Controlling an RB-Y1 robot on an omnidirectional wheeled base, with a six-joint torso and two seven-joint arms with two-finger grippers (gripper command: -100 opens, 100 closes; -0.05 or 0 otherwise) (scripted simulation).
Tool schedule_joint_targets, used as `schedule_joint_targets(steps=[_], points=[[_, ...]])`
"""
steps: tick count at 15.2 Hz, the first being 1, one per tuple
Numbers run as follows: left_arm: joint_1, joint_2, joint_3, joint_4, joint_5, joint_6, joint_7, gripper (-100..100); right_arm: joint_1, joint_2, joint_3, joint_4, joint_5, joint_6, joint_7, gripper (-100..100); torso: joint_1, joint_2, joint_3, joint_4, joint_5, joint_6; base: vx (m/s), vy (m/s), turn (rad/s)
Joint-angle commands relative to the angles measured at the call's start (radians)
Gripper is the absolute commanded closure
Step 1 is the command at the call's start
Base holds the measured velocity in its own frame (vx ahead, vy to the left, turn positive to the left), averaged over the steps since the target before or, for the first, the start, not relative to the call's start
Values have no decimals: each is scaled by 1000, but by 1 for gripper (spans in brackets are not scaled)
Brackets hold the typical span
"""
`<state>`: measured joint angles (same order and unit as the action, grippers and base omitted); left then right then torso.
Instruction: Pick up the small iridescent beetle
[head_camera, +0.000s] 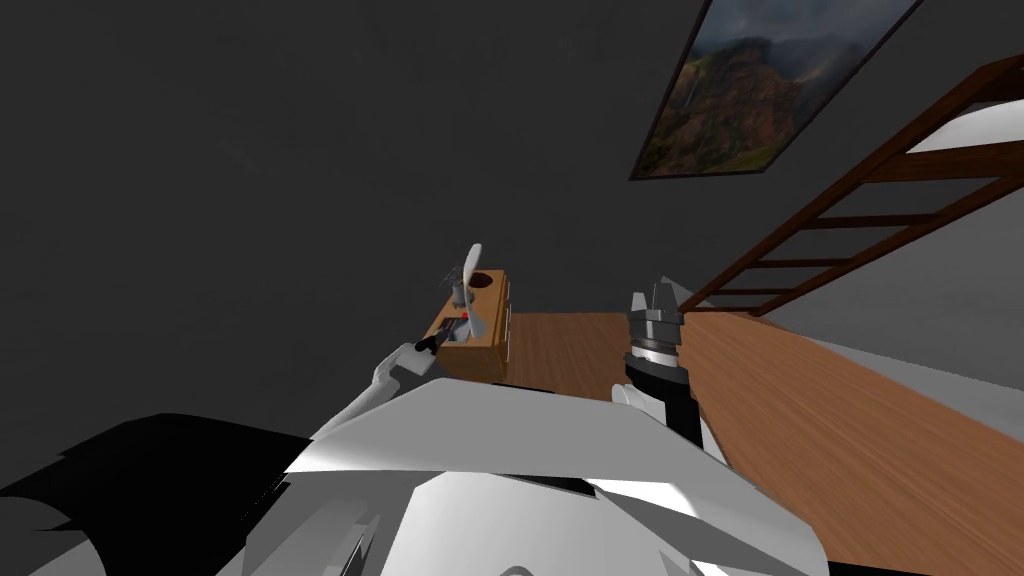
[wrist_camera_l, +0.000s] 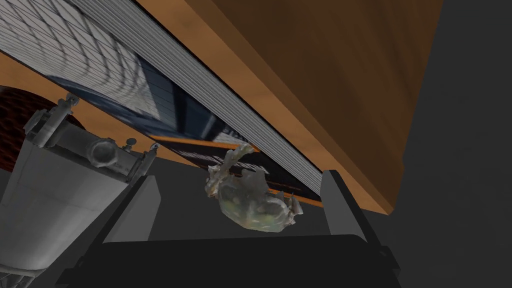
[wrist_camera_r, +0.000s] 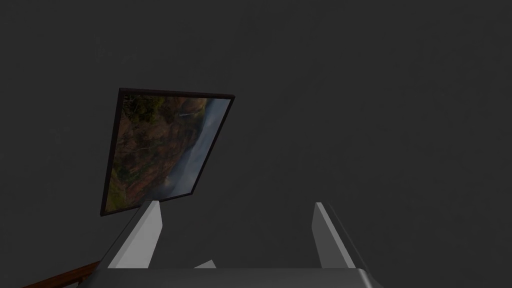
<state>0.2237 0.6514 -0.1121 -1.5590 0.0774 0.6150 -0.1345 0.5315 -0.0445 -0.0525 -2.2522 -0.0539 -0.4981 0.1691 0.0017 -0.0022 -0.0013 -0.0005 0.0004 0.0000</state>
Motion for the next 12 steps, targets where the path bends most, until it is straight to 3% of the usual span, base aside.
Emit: schedule_joint_targets(steps=[1,2,3,7,10,12], points=[[-10,-11,1,33,-7,-23,-2,-100,0,0,0,0,0,0,0,0,0,0,0,0,0,0,29,25,-38],[-4,-5,0,16,-3,-10,-1,-100,0,0,0,0,0,0,0,0,0,0,0,0,0,0,17,14,-16],[-5,-6,0,20,-4,-15,-1,100,0,0,0,0,0,0,0,0,0,0,0,0,0,0,6,6,-1],[-5,-6,0,20,-4,-14,-1,100,0,0,0,0,0,0,0,0,-2,2,1,1,0,0,0,1,5],[12,18,-2,-43,12,26,2,100,0,0,0,0,0,0,0,0,-4,4,2,1,-1,0,-31,-24,52],[9,15,-1,-36,10,19,1,100,0,0,0,0,0,0,0,0,-5,5,3,1,-1,0,-27,-26,28]])
